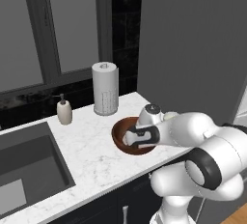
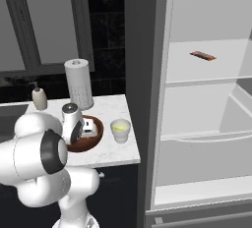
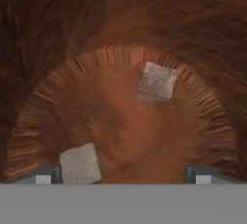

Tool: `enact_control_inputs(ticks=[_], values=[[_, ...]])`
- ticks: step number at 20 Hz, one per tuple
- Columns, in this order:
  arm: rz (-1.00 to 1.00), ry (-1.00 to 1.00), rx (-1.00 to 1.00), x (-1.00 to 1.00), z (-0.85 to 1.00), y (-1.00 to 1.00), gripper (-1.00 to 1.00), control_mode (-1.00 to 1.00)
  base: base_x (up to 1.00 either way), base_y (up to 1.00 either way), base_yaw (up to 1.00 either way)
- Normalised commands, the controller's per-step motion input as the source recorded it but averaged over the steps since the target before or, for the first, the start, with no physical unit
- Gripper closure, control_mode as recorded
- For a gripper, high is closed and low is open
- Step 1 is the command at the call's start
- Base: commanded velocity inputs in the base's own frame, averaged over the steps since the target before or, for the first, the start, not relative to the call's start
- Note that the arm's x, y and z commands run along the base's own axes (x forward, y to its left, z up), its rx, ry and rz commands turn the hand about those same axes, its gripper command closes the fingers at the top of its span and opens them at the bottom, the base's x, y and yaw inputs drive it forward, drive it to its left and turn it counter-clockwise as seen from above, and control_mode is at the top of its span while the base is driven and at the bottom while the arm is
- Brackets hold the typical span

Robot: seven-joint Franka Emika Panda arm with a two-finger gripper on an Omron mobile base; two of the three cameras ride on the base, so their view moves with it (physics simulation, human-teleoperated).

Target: Grab a lemon wedge from the fridge and one ice cube from the ice bowl, and put them in the glass of lemonade.

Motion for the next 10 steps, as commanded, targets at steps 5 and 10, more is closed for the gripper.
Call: enact_control_inputs(ticks=[5,10], values=[[0.0,-0.01,0.0,0.06,-0.02,0.0,-1.0,-1.0,0.0,0.0,0.0],[0.0,0.0,0.0,0.0,0.0,0.0,-1.0,-1.0,0.0,0.0,0.0]])
